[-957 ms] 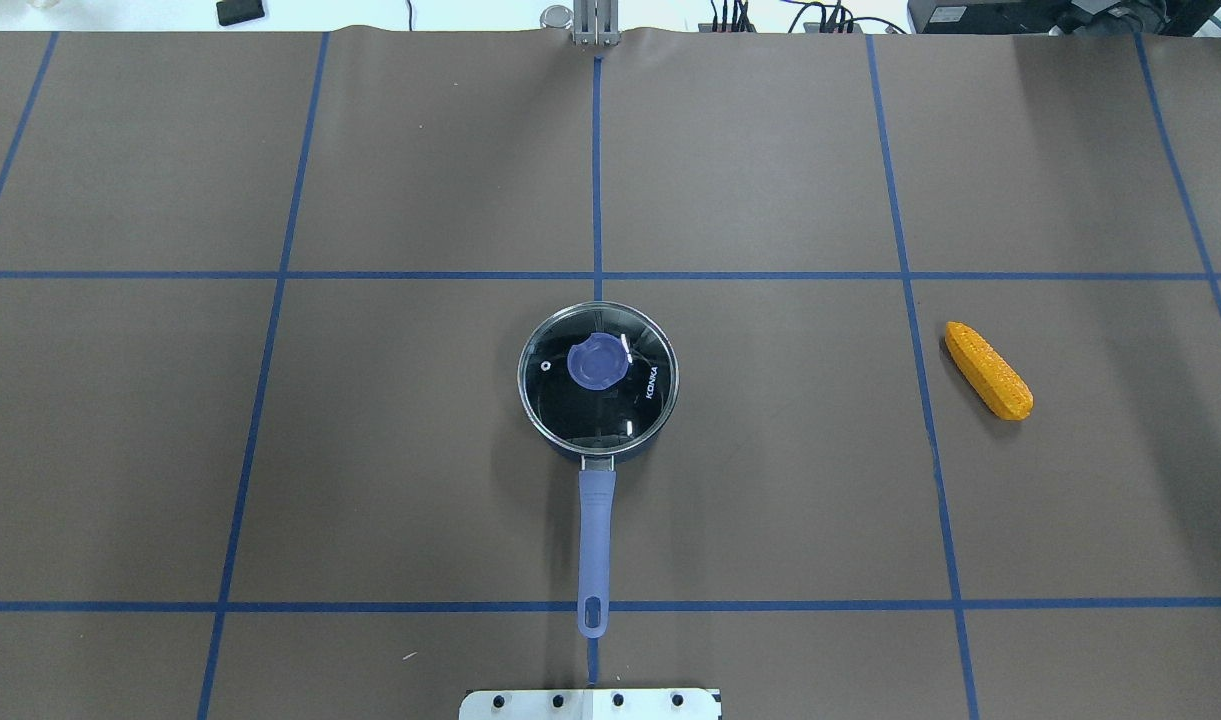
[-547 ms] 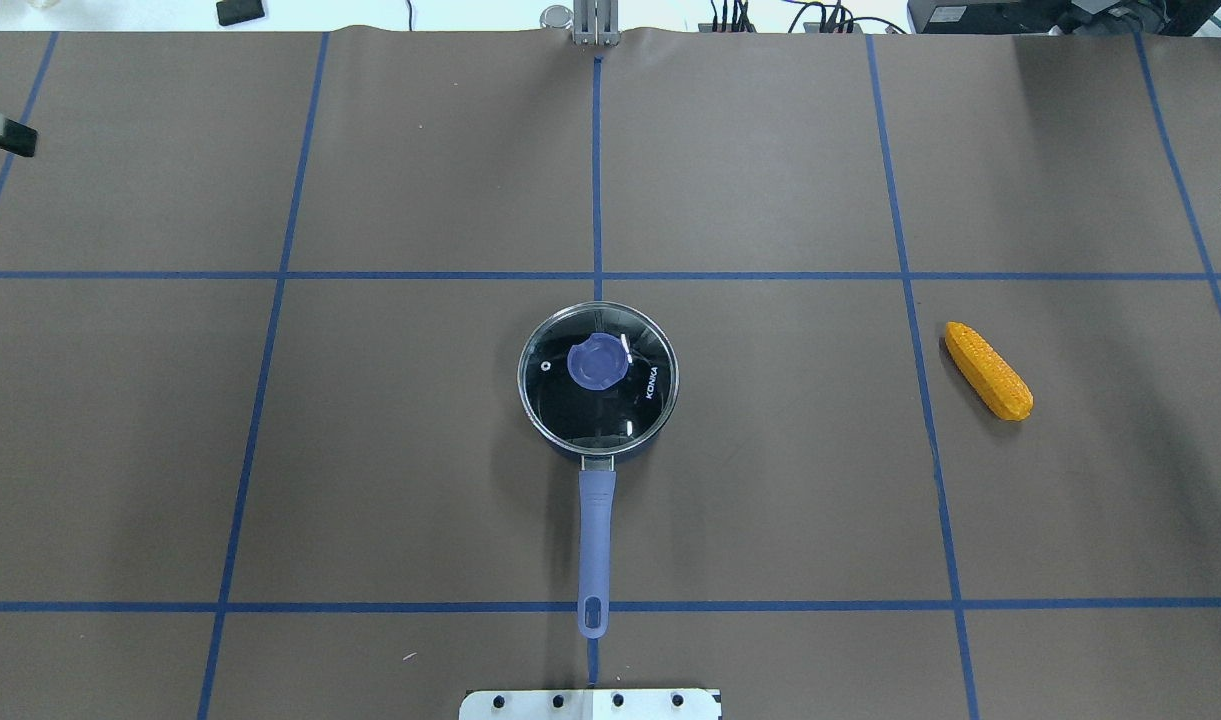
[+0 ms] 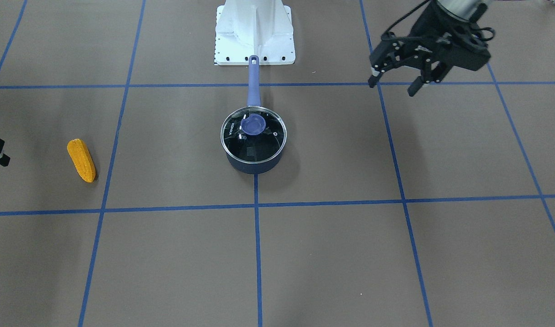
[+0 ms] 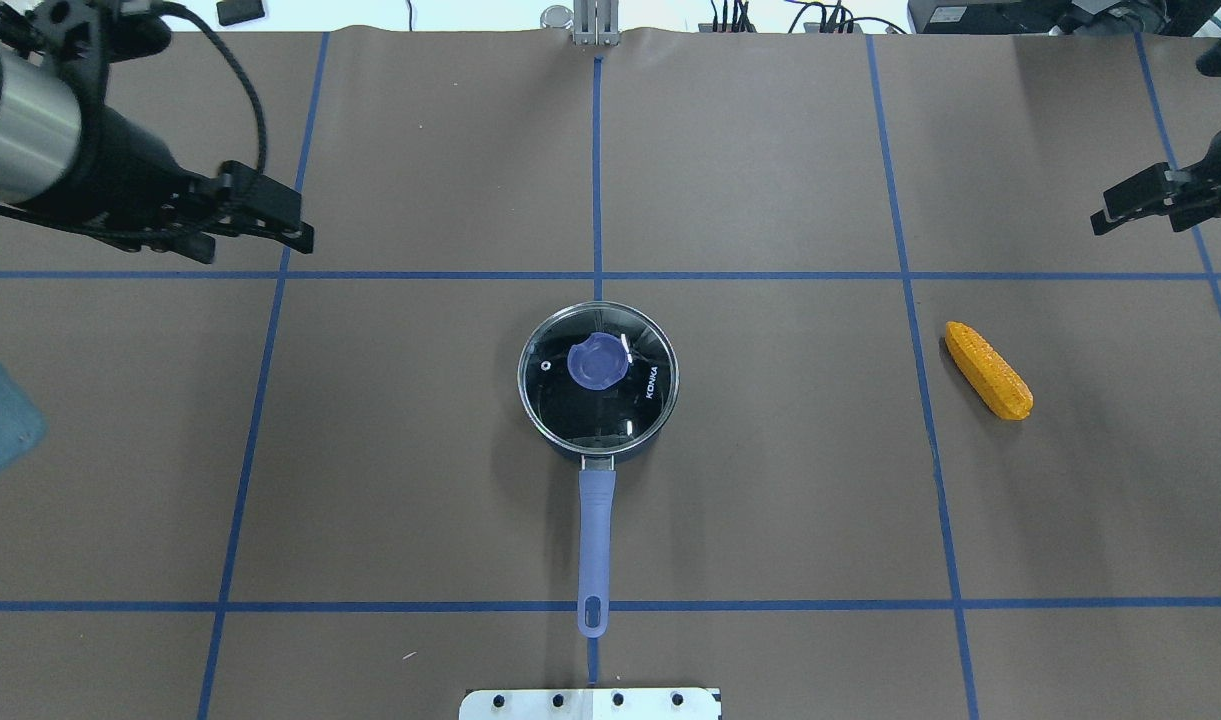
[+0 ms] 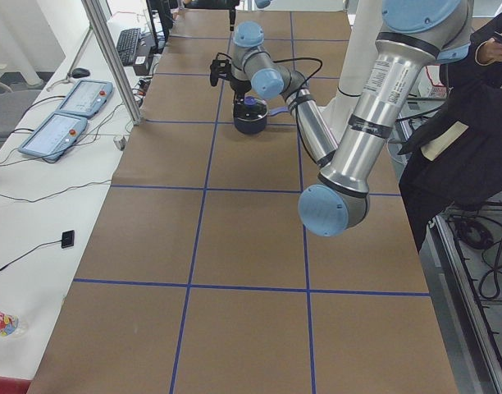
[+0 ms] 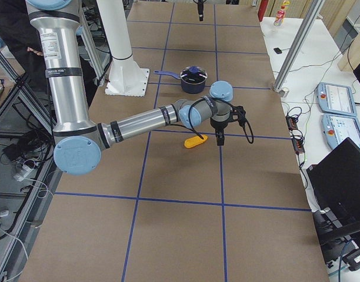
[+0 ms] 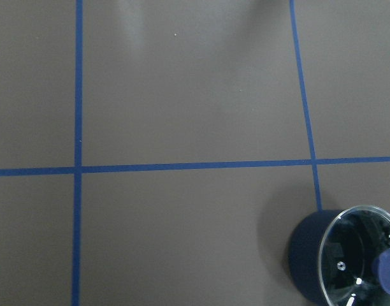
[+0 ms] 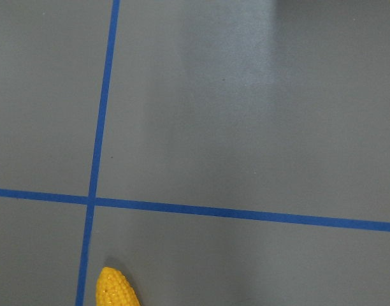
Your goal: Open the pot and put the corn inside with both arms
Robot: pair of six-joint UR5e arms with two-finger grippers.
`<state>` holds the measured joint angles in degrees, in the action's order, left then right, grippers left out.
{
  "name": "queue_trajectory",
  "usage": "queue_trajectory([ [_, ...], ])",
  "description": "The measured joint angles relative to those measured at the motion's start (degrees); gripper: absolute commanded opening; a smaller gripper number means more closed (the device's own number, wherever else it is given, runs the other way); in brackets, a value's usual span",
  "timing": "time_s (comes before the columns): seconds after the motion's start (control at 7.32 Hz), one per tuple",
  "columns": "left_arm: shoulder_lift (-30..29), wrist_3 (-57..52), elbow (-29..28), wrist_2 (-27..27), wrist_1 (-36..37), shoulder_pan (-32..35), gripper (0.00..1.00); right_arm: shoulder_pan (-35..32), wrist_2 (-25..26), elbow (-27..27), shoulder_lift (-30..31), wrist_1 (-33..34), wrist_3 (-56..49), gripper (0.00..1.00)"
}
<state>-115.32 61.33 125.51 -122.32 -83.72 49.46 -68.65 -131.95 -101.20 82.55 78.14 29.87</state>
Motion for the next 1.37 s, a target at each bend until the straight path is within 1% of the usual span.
queue_trajectory([
  [0.14, -4.22, 3.27, 0.91, 4.39, 4.88, -5.03, 0.98, 2.91, 1.59, 0.21, -0.69, -0.11, 0.34, 1.0],
  [0.27, -7.16, 6.56, 0.83, 8.94, 7.15, -10.08, 0.98, 5.78, 3.49, 0.52, -1.2, -0.15, 0.71, 0.99],
  [0.41, -9.61, 9.3, -0.13, 12.69, 8.04, -14.18, 0.98, 8.32, 5.08, 0.81, -1.47, -0.19, 1.39, 0.99],
  [0.55, -12.04, 11.32, -2.0, 15.03, 8.36, -16.66, 0.98, 10.33, 6.26, 1.07, -1.59, -0.23, 1.97, 0.99],
  [0.82, -17.77, 13.12, -8.52, 16.97, 8.51, -18.22, 0.98, 13.18, 7.74, 2.22, -1.61, -1.73, 2.42, 1.0],
  [0.96, -20.59, 13.34, -12.48, 17.59, 8.49, -18.37, 0.98, 14.36, 8.38, 4.25, -1.61, -4.9, 2.53, 1.0],
  [1.09, -22.77, 13.42, -15.63, 17.9, 8.44, -18.4, 0.98, 15.67, 9.05, 7.18, -1.58, -9.58, 2.73, 1.0],
  [1.23, -24.36, 13.44, -18.04, 18.02, 8.42, -18.43, 0.98, 16.77, 9.95, 9.57, -1.55, -13.99, 3.56, 1.0],
  [1.37, -25.64, 13.39, -20.11, 18.06, 8.39, -18.44, 0.98, 17.88, 10.95, 10.86, -1.53, -16.68, 5.07, 1.0],
])
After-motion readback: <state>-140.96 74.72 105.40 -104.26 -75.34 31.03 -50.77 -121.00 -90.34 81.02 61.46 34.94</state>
